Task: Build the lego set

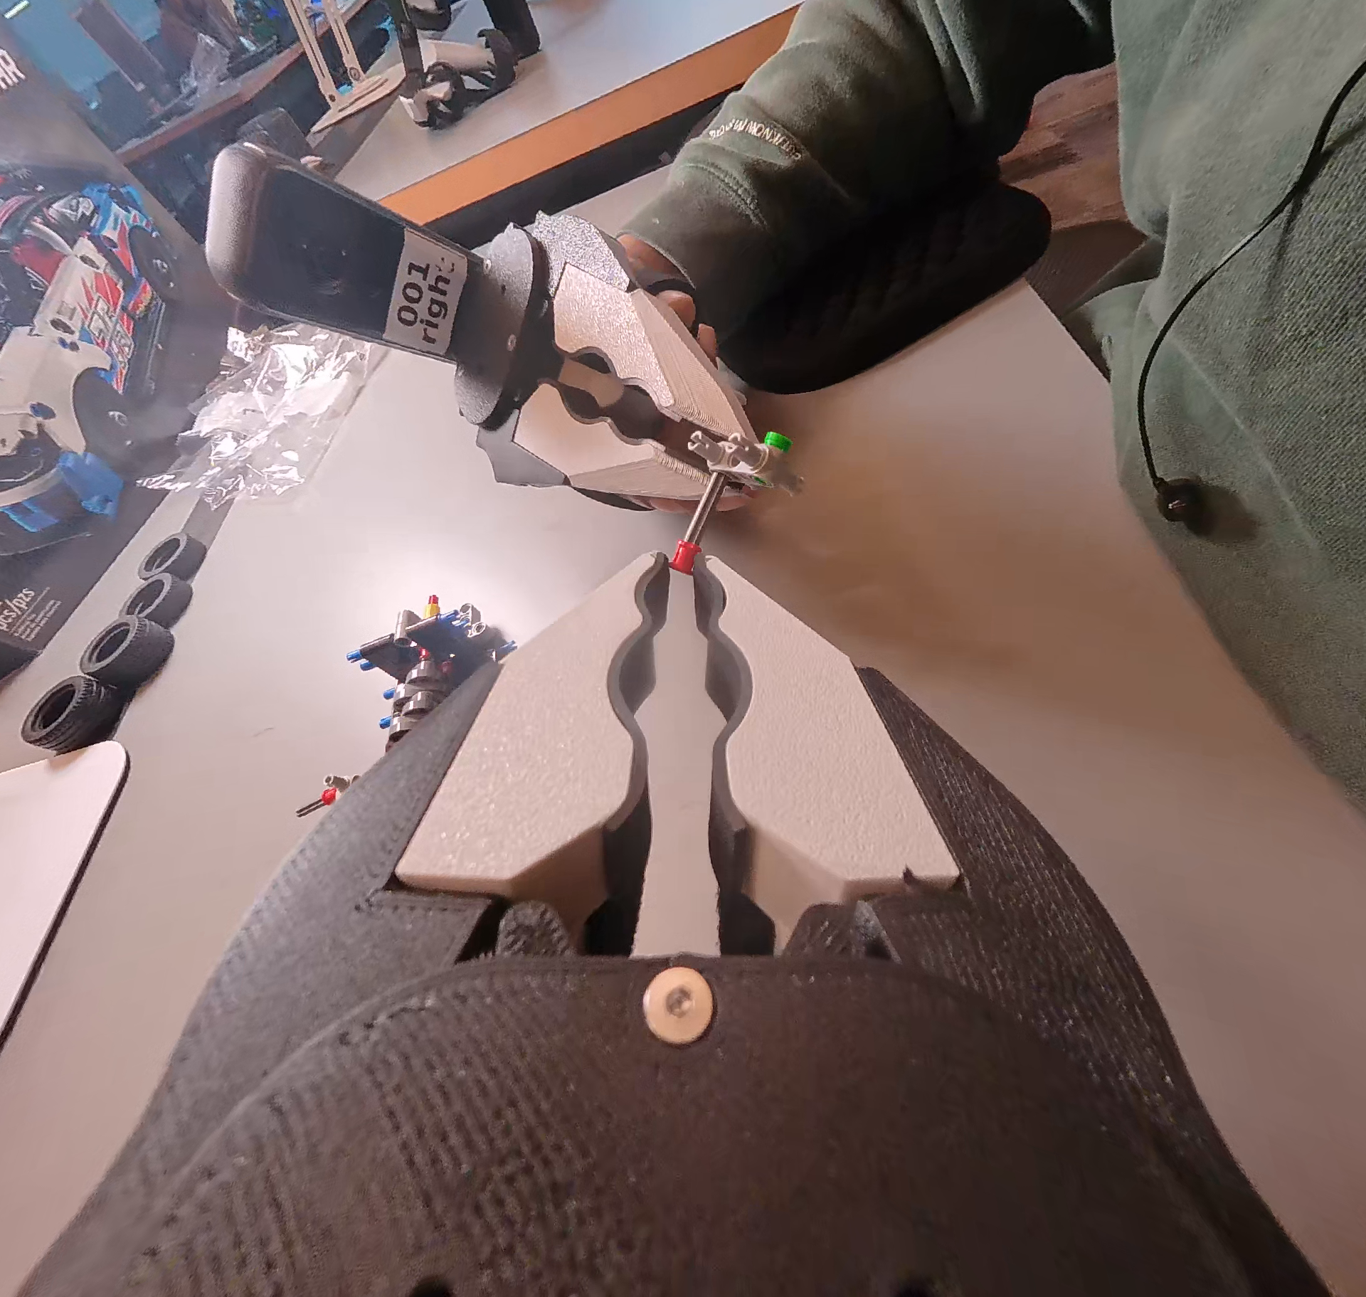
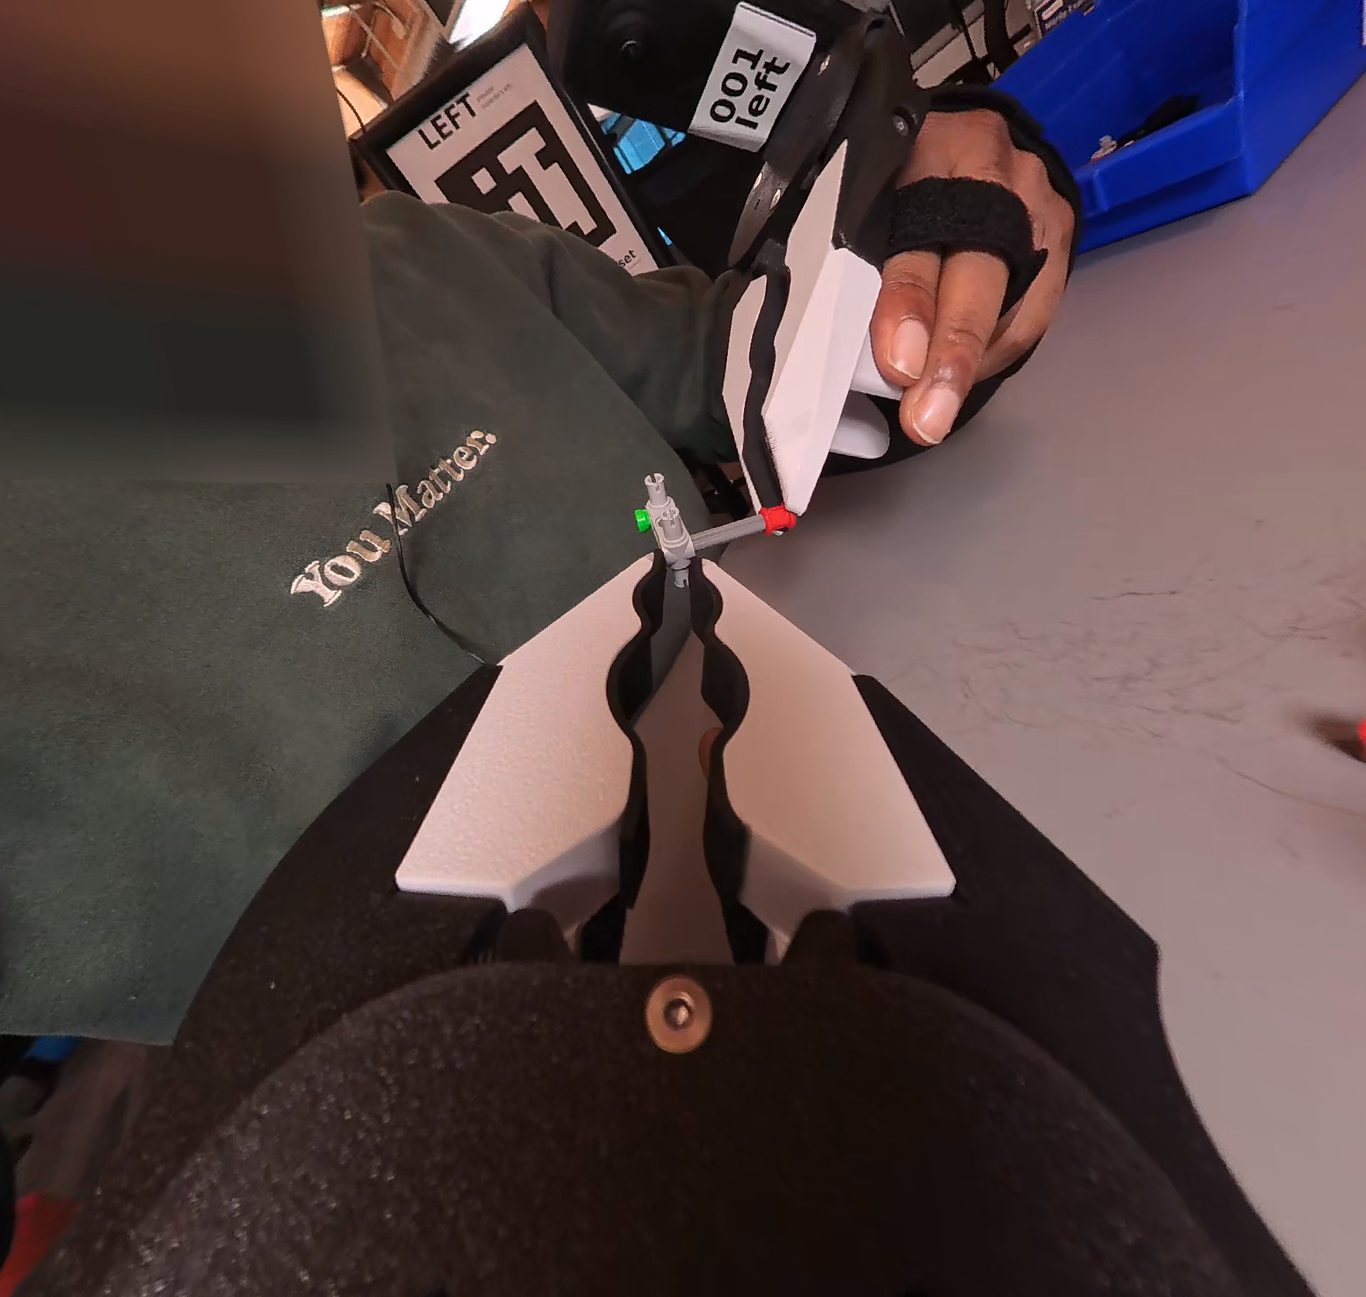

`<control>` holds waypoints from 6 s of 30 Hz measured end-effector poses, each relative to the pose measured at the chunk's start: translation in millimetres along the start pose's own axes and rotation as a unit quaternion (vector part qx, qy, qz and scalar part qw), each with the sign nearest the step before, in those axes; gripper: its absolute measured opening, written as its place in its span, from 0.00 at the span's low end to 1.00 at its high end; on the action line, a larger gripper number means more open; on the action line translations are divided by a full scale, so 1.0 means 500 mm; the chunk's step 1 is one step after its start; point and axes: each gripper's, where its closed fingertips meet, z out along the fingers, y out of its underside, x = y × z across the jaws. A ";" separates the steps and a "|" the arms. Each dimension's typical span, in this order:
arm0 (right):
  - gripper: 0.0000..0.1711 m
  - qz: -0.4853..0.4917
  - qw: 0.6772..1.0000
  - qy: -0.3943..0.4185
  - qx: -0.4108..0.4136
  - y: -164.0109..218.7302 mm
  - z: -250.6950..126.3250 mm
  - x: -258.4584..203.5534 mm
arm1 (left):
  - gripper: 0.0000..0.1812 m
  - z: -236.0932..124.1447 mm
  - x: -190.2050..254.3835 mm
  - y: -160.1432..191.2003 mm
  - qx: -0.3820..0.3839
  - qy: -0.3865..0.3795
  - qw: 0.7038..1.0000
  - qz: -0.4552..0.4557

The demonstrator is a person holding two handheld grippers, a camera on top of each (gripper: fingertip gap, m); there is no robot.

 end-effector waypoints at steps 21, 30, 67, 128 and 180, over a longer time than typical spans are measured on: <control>0.00 0.010 1.000 -0.018 -0.010 0.018 0.009 -0.001 | 0.02 0.003 0.028 -0.025 0.023 0.014 0.999 0.025; 0.00 0.014 0.999 -0.034 -0.016 0.022 0.023 -0.010 | 0.02 0.009 0.044 -0.015 0.013 0.038 0.999 0.013; 0.17 -0.140 0.952 0.271 -0.032 -0.009 -0.025 0.081 | 0.02 -0.002 -0.033 0.022 -0.056 -0.112 0.984 0.123; 0.04 -0.426 0.708 0.508 -0.244 0.030 -0.057 0.183 | 0.01 0.034 -0.050 0.086 -0.017 0.009 0.937 -0.348; 0.01 -0.281 0.830 0.475 0.083 -0.086 -0.061 0.124 | 0.06 -0.007 -0.113 0.014 0.142 -0.063 0.928 -0.339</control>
